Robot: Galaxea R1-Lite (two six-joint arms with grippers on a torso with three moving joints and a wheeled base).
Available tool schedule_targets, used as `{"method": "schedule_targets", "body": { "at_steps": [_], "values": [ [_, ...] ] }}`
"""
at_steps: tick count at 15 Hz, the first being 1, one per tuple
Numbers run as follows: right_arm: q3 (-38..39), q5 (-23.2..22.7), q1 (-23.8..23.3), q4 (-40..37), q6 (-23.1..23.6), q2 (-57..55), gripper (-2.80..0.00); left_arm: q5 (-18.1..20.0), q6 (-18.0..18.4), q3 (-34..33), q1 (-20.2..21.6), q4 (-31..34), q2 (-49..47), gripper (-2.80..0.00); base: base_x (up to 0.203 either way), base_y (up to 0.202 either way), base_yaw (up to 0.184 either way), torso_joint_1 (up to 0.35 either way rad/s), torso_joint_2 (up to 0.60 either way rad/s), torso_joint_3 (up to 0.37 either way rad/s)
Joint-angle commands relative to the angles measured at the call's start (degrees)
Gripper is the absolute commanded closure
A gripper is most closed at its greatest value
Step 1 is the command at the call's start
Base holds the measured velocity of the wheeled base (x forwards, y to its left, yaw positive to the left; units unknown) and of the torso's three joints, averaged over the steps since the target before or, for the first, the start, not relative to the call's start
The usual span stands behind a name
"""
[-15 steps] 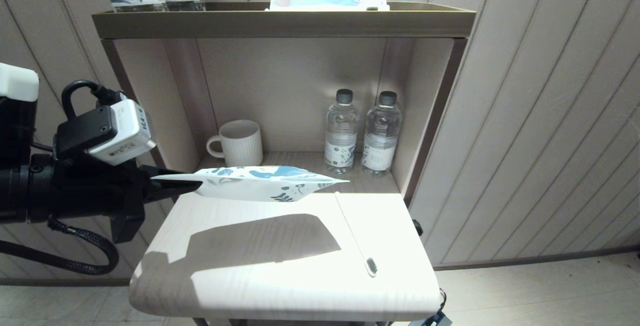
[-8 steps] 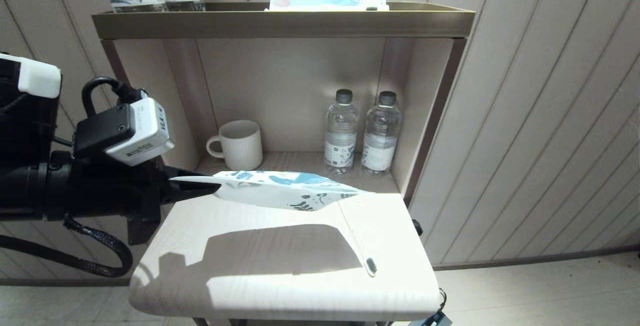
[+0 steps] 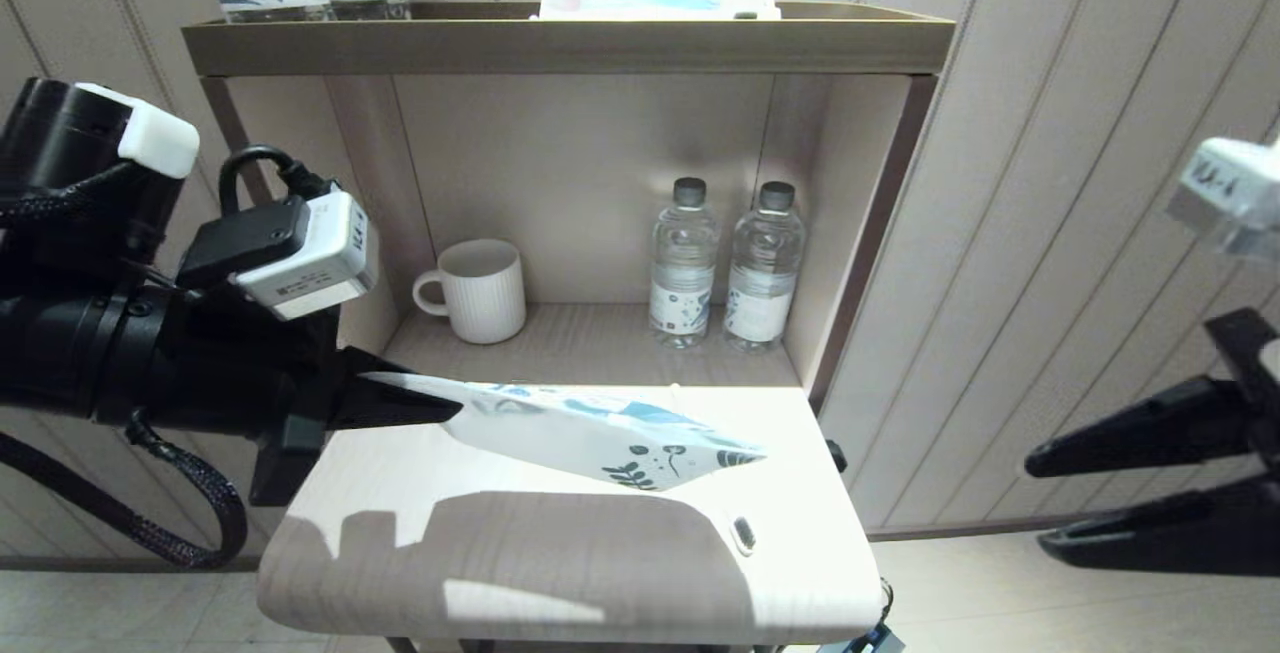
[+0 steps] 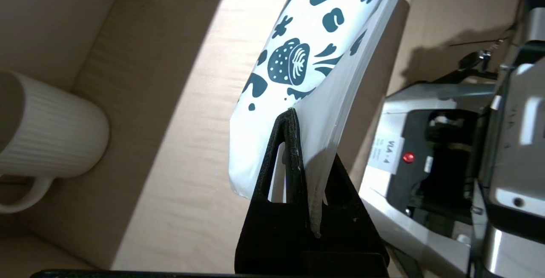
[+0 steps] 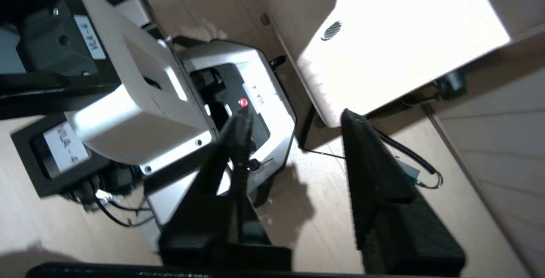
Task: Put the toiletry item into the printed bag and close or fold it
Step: Hand it to the other hand
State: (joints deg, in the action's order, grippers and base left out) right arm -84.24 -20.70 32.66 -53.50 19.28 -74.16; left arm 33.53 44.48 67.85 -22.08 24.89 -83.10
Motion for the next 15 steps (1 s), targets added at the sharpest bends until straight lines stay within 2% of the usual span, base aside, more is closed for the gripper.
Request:
{"method": "schedule_targets", "body": {
  "at_steps": [1,3,6,15],
  "values": [
    [0.33,-0.06,2.57,2.17,1.98,-3.58,-2.8,1.19,0.34,1.78,0.02,0.78,-2.27,0.0,0.0,0.0,0.0,0.0,0.0,0.0],
    [2.72,-0.17,3.4,8.01,4.91,-5.63,-2.8,4.08,0.26,2.69,0.02,1.11,-2.83,0.0,0.0,0.0,0.0,0.0,0.0,0.0],
    [3.37,-0.22,6.18,11.01,5.8,-8.9,-2.8,4.35,0.26,3.96,0.1,1.12,-4.53,0.0,0.0,0.0,0.0,0.0,0.0,0.0],
    [-0.45,-0.13,5.4,17.99,6.47,-17.6,-2.8,4.5,1.22,3.78,0.1,1.06,-4.79,0.0,0.0,0.0,0.0,0.0,0.0,0.0]
  ]
}}
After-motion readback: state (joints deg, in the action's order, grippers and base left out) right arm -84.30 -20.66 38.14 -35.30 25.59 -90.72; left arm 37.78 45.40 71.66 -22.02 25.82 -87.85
